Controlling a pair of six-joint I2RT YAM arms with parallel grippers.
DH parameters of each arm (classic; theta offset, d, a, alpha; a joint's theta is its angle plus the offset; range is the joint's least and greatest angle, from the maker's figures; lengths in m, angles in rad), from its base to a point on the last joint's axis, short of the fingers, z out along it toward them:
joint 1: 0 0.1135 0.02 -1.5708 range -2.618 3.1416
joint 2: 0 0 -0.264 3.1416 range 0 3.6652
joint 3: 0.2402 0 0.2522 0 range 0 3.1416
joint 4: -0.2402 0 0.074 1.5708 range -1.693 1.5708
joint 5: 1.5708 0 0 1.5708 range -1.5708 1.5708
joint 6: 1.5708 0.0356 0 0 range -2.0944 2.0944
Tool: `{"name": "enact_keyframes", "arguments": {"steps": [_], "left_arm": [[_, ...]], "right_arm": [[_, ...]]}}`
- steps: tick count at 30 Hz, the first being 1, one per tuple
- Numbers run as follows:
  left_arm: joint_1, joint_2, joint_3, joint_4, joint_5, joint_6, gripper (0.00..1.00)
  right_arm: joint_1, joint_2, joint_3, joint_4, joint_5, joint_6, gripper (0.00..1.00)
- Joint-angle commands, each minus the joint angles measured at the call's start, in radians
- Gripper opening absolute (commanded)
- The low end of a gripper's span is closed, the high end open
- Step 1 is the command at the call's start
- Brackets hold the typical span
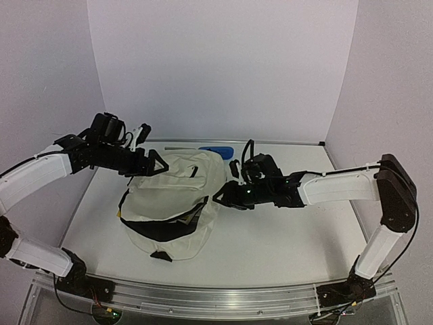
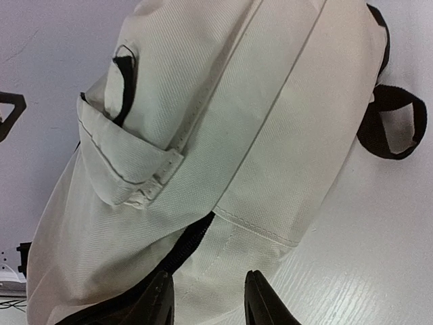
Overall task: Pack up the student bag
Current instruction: Adjust the student bag at the center of the board, then zip the student bag at the center of the board.
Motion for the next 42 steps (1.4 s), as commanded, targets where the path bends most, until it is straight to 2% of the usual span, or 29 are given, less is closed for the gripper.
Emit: {"name": "enact_keyframes", "arguments": {"steps": [1,2,3,5,9,14,17,18,20,23,26,28,29,32,35,42], "left_arm": [[-0.179,0.068,0.13,-0.107,-0.153,0.059,0.88],[-0.194,0.08,0.138,-0.111,-0.165,0.062,0.88],[-0.282,0.113,0.175,-0.12,-0.224,0.081,0.89],[-0.358,0.146,0.21,-0.137,-0.277,0.095,0.9],[-0.521,0.263,0.332,-0.308,-0.448,0.096,0.93],[-0.565,0.321,0.361,-0.379,-0.49,0.071,0.95],[-0.569,0.337,0.369,-0.389,-0.485,0.065,0.83],[-0.572,0.342,0.372,-0.392,-0.483,0.063,0.7],[-0.575,0.347,0.375,-0.401,-0.498,0.058,0.54],[-0.58,0.346,0.362,-0.414,-0.527,0.056,0.39],[-0.581,0.334,0.338,-0.41,-0.539,0.054,0.15],[-0.581,0.318,0.312,-0.39,-0.55,0.052,0.04],[-0.581,0.298,0.294,-0.378,-0.565,0.048,0.01],[-0.581,0.242,0.244,-0.328,-0.625,0.039,0.0],[-0.581,0.166,0.186,-0.215,-0.626,0.051,0.0],[-0.568,0.04,0.094,-0.09,-0.626,0.069,0.0]], "right_arm": [[0.006,0.01,-0.028,0.073,-0.039,0.057,0.34],[0.006,0.01,-0.031,0.074,-0.035,0.059,0.34],[0.006,0.01,-0.041,0.076,-0.027,0.068,0.34],[0.006,0.008,-0.05,0.078,-0.022,0.075,0.34],[0.006,-0.02,-0.077,0.083,-0.006,0.087,0.36],[0.007,-0.038,-0.099,0.086,-0.004,0.102,0.37],[0.014,-0.031,-0.097,0.09,-0.008,0.116,0.36],[0.018,-0.03,-0.093,0.092,-0.006,0.121,0.37],[0.029,-0.029,-0.083,0.092,-0.001,0.131,0.37],[0.052,-0.027,-0.069,0.092,0.018,0.141,0.37],[0.068,-0.022,-0.067,0.092,0.042,0.161,0.37],[0.073,-0.027,-0.065,0.092,0.06,0.172,0.37],[0.074,-0.03,-0.06,0.092,0.072,0.177,0.37],[0.08,-0.032,-0.015,0.073,0.116,0.174,0.36],[0.086,-0.015,0.059,0.003,0.16,0.154,0.36],[0.14,0.082,0.25,-0.253,0.366,0.105,0.39]]}}
